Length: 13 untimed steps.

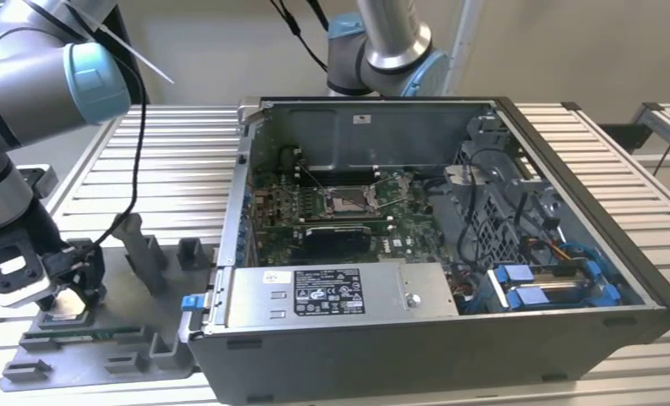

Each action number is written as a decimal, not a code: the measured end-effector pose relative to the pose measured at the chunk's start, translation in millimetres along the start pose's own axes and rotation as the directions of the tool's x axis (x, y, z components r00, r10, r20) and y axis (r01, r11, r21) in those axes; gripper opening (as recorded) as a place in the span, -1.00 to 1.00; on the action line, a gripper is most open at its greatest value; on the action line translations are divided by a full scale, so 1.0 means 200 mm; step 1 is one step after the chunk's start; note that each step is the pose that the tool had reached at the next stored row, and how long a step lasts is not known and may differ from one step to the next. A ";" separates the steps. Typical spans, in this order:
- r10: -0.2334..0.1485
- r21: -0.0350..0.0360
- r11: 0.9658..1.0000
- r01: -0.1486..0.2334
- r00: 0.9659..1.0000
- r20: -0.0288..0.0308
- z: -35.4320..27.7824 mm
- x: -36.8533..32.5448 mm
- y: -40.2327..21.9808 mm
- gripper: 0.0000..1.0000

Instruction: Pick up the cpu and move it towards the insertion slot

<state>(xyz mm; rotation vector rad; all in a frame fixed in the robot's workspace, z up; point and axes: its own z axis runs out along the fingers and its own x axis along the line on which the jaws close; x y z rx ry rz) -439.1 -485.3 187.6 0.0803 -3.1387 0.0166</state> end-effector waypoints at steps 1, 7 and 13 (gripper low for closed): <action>0.000 0.000 1.000 0.000 1.000 0.000 0.000 0.000 0.000 1.00; 0.000 0.000 1.000 0.000 1.000 0.000 0.000 0.001 0.000 -1.00; 0.000 0.000 1.000 0.000 1.000 0.000 0.000 0.001 0.000 -1.00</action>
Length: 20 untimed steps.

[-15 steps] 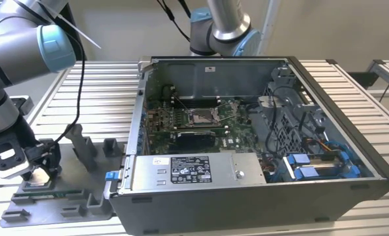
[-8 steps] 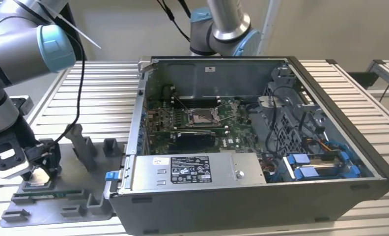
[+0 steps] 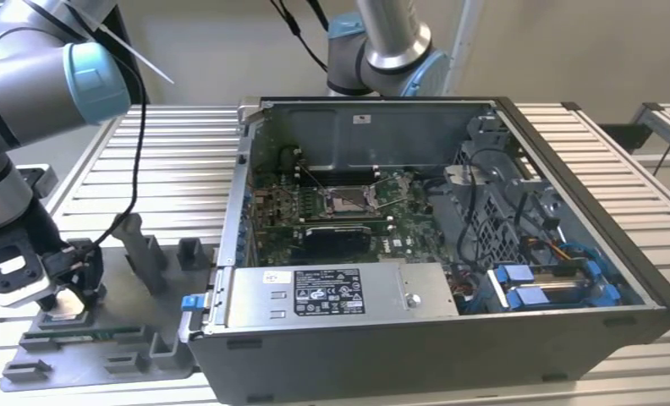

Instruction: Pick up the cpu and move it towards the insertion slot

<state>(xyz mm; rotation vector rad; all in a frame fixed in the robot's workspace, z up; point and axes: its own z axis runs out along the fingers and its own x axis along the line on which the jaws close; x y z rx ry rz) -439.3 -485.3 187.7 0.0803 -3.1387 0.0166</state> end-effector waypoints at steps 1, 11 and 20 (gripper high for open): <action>0.000 0.000 1.000 0.000 1.000 0.000 -0.003 0.000 0.000 -1.00; 0.000 0.000 1.000 0.000 1.000 0.000 -0.142 0.000 -0.002 -1.00; 0.000 0.000 1.000 0.000 1.000 0.000 -0.341 0.000 -0.004 -1.00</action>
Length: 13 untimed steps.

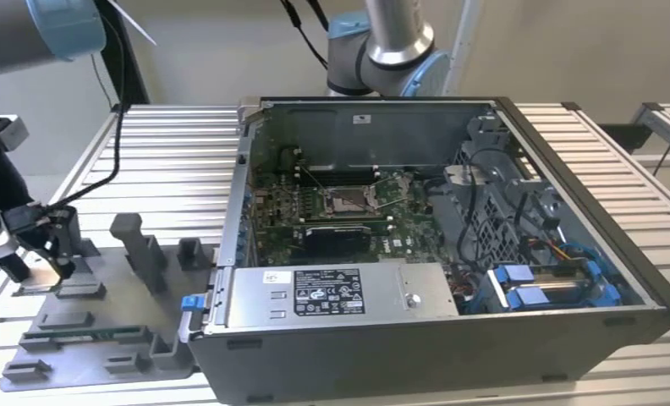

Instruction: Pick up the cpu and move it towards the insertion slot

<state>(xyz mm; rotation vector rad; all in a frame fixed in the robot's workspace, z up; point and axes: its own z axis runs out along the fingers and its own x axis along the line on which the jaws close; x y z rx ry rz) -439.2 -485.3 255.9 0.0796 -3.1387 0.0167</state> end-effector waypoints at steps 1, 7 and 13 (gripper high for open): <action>0.000 0.000 1.000 0.000 1.000 0.000 -0.023 0.000 0.000 -1.00; 0.000 0.000 1.000 0.000 1.000 0.000 -0.158 0.001 -0.002 -1.00; 0.000 0.000 1.000 0.000 1.000 0.000 -0.295 0.001 -0.003 -1.00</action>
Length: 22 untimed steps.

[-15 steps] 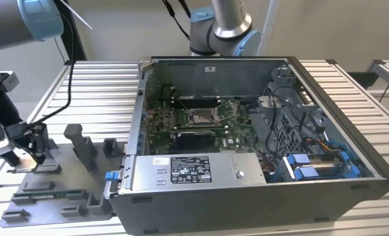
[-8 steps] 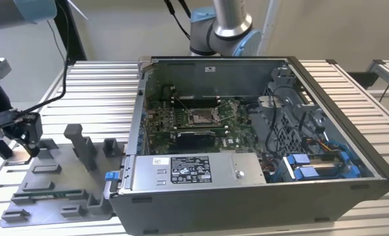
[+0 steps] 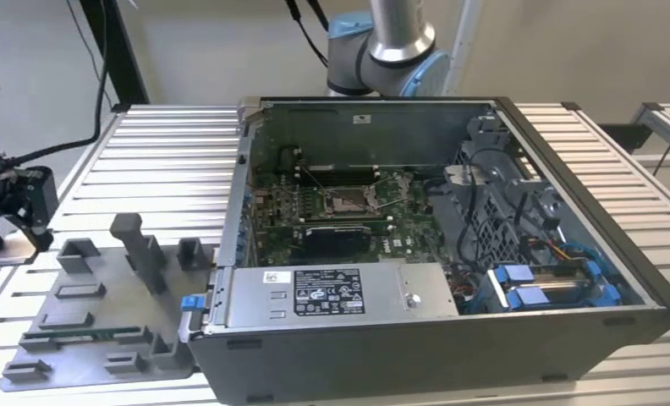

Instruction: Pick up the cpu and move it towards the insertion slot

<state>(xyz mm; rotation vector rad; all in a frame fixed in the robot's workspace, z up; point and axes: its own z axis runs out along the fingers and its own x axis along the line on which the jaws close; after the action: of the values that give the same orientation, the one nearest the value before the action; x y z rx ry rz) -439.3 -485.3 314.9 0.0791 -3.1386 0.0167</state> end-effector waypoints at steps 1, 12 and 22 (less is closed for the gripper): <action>0.000 0.000 1.000 0.000 1.000 0.000 -0.023 0.000 0.000 -1.00; 0.000 0.000 1.000 0.000 1.000 0.000 -0.272 0.001 -0.003 -1.00; 0.000 0.000 1.000 0.000 1.000 0.000 -0.302 -0.013 -0.003 -1.00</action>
<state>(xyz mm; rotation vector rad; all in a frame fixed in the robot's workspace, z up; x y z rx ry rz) -436.4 -485.2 375.3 0.0791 -3.1389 0.0169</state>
